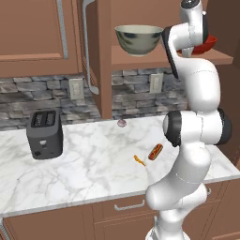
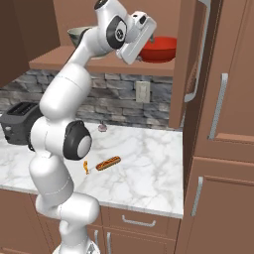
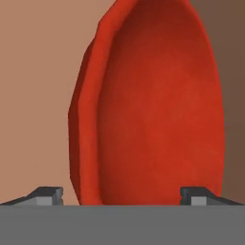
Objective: Pick both bowls and place them on the counter. Then place the shrimp in one bowl and place the hot dog in the other bowl.
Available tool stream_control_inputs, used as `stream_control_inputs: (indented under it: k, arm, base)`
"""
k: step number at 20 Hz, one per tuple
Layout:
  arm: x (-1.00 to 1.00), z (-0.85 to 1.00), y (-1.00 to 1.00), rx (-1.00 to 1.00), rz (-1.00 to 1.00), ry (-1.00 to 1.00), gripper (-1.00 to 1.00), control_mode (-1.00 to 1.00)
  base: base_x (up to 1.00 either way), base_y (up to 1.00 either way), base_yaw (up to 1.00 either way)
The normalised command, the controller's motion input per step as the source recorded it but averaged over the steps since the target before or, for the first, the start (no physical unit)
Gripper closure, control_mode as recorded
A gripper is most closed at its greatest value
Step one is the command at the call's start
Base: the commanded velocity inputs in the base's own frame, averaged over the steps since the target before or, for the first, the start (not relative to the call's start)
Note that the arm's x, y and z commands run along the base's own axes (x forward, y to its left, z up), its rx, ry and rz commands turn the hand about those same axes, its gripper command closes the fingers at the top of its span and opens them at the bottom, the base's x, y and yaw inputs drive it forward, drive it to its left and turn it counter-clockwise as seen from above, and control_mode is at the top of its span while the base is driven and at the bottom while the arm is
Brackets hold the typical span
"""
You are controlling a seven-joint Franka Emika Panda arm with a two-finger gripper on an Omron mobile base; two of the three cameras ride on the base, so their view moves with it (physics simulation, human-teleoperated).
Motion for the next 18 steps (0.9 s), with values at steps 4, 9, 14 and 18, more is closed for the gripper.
stream_control_inputs:
  k: [4, 9, 14, 18]
  arm:
    - [0.00, -0.23, 0.00, 0.00, 0.00, 0.02, 1.00, -1.00]
    - [-0.19, -0.19, 0.02, -0.01, 0.00, -0.01, 1.00, -1.00]
    - [-0.78, -0.04, 0.07, 0.00, 0.00, -0.11, 1.00, -1.00]
    - [-1.00, 0.00, 0.28, 0.00, 0.00, -0.14, 1.00, -1.00]
  base:
    - [0.00, 0.00, 0.00]
    - [0.00, 0.00, 0.00]
    - [0.00, 0.00, 0.00]
    - [0.00, 0.00, 0.00]
